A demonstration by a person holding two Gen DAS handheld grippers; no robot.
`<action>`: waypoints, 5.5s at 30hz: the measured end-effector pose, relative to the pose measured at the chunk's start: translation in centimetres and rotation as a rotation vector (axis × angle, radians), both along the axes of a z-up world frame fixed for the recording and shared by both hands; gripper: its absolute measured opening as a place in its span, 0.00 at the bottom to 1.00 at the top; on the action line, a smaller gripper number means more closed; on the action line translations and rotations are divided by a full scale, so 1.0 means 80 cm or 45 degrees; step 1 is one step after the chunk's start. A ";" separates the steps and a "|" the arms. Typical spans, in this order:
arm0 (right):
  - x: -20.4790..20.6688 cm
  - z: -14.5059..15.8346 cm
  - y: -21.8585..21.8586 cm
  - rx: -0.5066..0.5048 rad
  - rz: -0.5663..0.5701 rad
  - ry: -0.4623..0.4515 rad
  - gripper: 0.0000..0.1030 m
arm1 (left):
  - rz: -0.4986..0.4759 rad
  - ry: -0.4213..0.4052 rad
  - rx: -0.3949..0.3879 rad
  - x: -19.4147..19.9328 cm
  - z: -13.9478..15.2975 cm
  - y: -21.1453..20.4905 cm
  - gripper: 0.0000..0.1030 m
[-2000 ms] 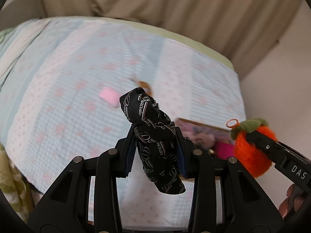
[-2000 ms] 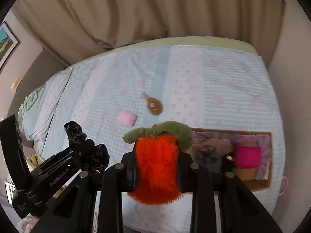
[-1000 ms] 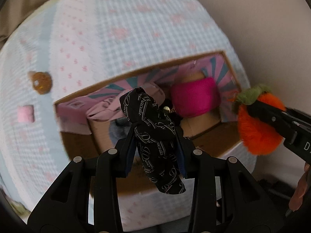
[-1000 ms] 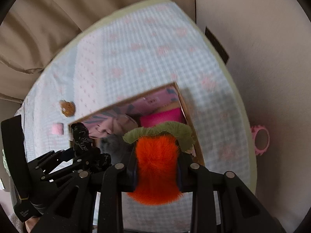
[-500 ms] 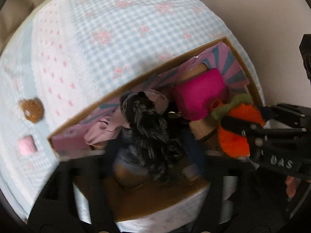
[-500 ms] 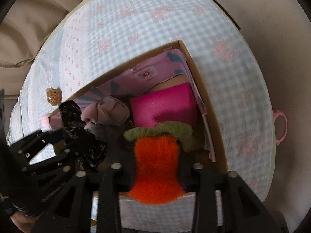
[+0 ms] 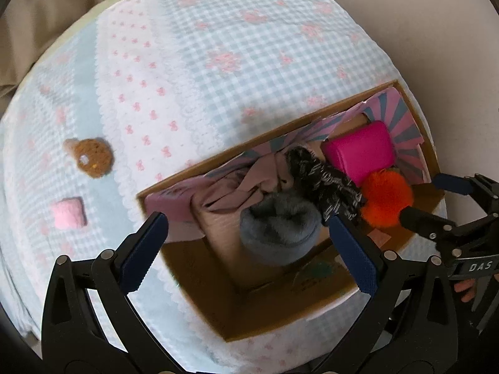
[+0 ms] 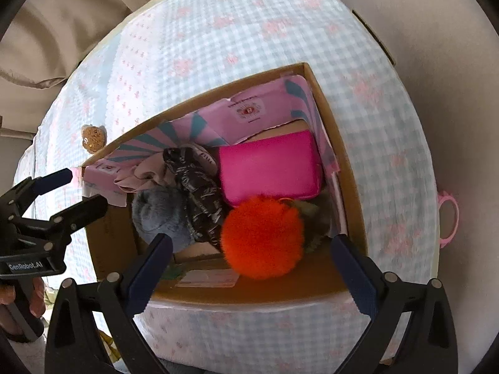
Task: Organize soft objects
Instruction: 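Open both tools to drop the black cloth and pompom into the box, then move both tools back toward the pink wristband and brown plush keychain, then grasp the pink fuzzy wristband with the left tool while the right tool grasps the brown plush, then lift the pink wristband and brown plush and carry them over the box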
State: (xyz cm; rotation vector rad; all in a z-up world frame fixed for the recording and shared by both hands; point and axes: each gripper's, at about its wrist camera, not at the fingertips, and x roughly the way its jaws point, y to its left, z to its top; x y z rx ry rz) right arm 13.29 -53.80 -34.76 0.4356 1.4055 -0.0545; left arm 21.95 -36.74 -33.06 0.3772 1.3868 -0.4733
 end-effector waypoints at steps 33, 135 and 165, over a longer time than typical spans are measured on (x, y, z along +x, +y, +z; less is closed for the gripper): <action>-0.082 0.284 0.170 -0.320 0.151 -0.542 0.98 | 0.453 -0.633 -0.131 -0.151 0.261 0.233 1.00; 0.166 0.187 0.353 0.017 0.327 -0.424 0.34 | 0.543 -0.550 -0.270 0.014 0.172 0.351 0.24; -0.049 0.142 0.065 -0.033 -0.106 -0.278 0.34 | 0.281 -0.259 -0.246 -0.100 0.089 0.074 0.24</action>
